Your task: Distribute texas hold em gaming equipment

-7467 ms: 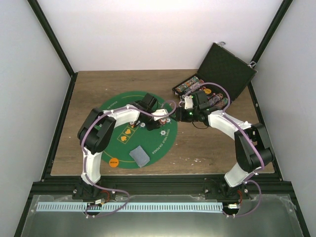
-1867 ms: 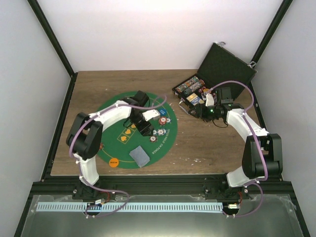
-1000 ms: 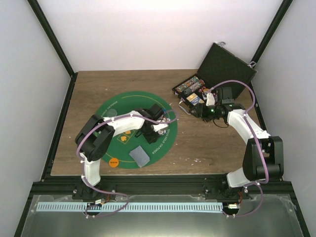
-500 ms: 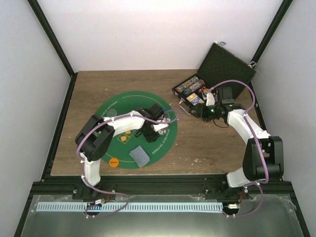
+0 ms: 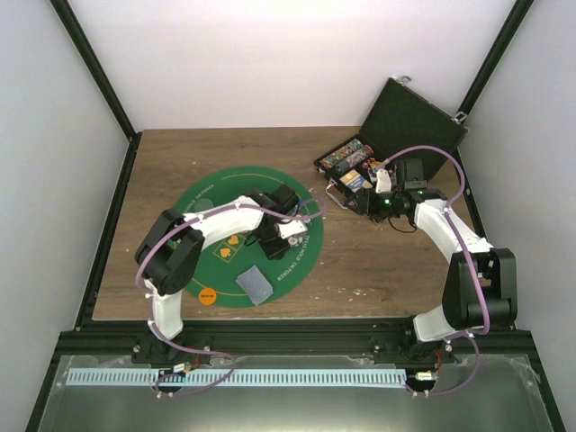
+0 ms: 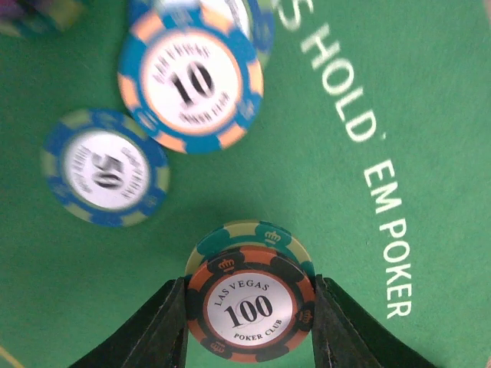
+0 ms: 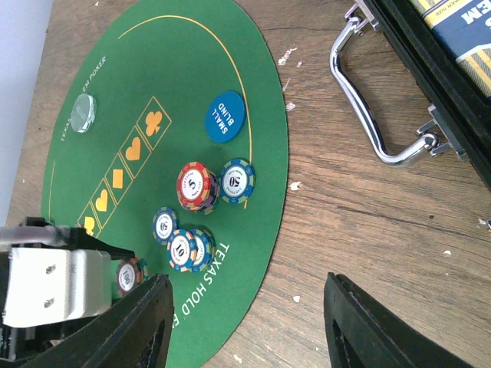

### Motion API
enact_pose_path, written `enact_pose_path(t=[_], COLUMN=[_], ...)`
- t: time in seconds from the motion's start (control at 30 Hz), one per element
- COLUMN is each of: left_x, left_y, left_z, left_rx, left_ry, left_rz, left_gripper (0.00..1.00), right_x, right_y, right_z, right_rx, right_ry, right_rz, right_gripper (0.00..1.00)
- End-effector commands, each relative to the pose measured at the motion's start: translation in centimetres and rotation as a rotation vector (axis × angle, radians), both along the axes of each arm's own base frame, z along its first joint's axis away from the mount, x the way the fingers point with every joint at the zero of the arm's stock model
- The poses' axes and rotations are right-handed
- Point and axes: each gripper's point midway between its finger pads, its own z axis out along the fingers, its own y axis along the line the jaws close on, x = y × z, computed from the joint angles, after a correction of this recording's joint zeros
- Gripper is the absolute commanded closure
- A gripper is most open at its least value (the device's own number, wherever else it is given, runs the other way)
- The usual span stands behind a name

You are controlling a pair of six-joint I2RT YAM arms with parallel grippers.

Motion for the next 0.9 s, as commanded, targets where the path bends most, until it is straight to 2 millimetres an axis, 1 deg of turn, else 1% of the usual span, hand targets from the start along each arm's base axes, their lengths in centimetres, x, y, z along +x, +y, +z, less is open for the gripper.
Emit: enact_pose_path(t=[0.0,0.1,0.2,0.27,0.5,0.6,0.77,0.87], left_x=[2.4,4.1,5.0,5.6,6.2,6.2,6.1,6.3], left_y=[-0.7,-1.2,-1.7,-1.6,-1.1,-1.4,-1.6,-1.7], left_z=[2.6,2.6,1.9,1.4,-0.2,-0.7,-0.2,0.6], left_rx=[-0.039,-0.042,-0.033,-0.011,0.025,0.021,0.012,0.003], left_ry=[-0.062,-0.082,-0.087,-0.096,-0.094,-0.080,-0.072,-0.088], left_rz=[0.014,0.035,0.039,0.040,0.048,0.050,0.051,0.051], left_gripper=[1.00,1.00,1.00,1.00,1.00,0.99,0.66,0.51], right_x=[0.1,0.1,0.1,0.0,-0.1,-0.1,-0.1,-0.1], right_y=[0.1,0.1,0.1,0.0,0.0,0.1,-0.1,0.0], right_z=[0.0,0.0,0.0,0.0,-0.2,-0.2,-0.1,-0.2], right_rx=[-0.006,-0.006,-0.011,-0.011,-0.013,-0.008,-0.019,-0.014], right_ry=[-0.004,-0.005,-0.008,-0.005,-0.004,-0.001,-0.007,-0.004], right_rz=[0.009,0.008,0.009,0.008,0.008,0.011,0.009,0.012], right_gripper=[0.46,0.45,0.45,0.45,0.45,0.45,0.45,0.45])
